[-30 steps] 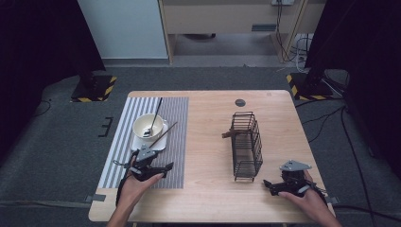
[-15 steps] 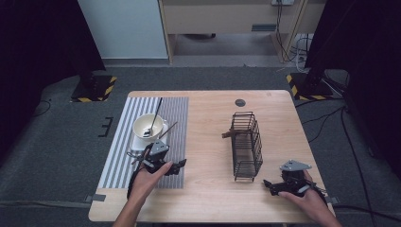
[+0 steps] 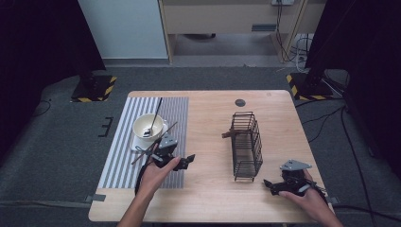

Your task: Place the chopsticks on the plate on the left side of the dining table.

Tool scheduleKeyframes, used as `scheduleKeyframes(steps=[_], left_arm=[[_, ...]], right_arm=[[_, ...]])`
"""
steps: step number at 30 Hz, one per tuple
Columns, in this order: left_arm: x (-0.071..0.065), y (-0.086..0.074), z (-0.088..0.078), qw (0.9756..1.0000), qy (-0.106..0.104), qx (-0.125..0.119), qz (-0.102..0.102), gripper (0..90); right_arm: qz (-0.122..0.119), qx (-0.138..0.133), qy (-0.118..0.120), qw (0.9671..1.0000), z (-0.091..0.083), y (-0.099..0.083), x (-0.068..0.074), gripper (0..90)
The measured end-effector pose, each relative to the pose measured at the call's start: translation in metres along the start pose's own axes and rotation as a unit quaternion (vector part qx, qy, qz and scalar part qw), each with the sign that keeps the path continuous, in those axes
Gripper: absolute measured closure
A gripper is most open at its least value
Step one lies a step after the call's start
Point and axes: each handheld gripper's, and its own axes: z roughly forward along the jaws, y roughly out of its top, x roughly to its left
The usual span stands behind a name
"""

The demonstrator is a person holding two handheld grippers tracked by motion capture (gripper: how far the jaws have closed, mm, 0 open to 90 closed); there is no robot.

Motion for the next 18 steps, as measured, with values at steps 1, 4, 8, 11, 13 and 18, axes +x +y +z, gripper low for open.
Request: scheduleKeyframes(steps=[1,4,8,11,13,18], left_arm=[[-0.002,0.002,0.002,1.0000,-0.001,0.000,0.003,7.5],[-0.007,0.009,0.005,0.9999,-0.005,-0.002,0.010,7.2],[-0.015,0.017,0.010,0.9997,-0.002,0.002,0.025,7.2],[-0.020,0.022,0.013,0.9994,-0.012,0.008,0.031,6.8],[-0.023,0.025,0.014,0.9992,-0.015,0.007,0.036,6.6],[-0.029,0.030,0.014,0.9992,-0.021,-0.003,0.034,6.5]], right_arm=[[0.000,0.000,0.000,1.0000,0.000,0.000,0.000,0.2],[0.000,0.000,-0.001,1.0000,0.000,0.000,0.000,0.2],[0.001,0.000,-0.002,1.0000,0.000,0.000,0.000,0.2],[0.001,0.000,-0.002,1.0000,0.000,0.000,0.000,0.2],[0.002,0.000,-0.003,1.0000,0.001,0.000,0.000,0.2],[0.005,-0.001,-0.004,1.0000,0.001,0.000,0.000,0.2]])
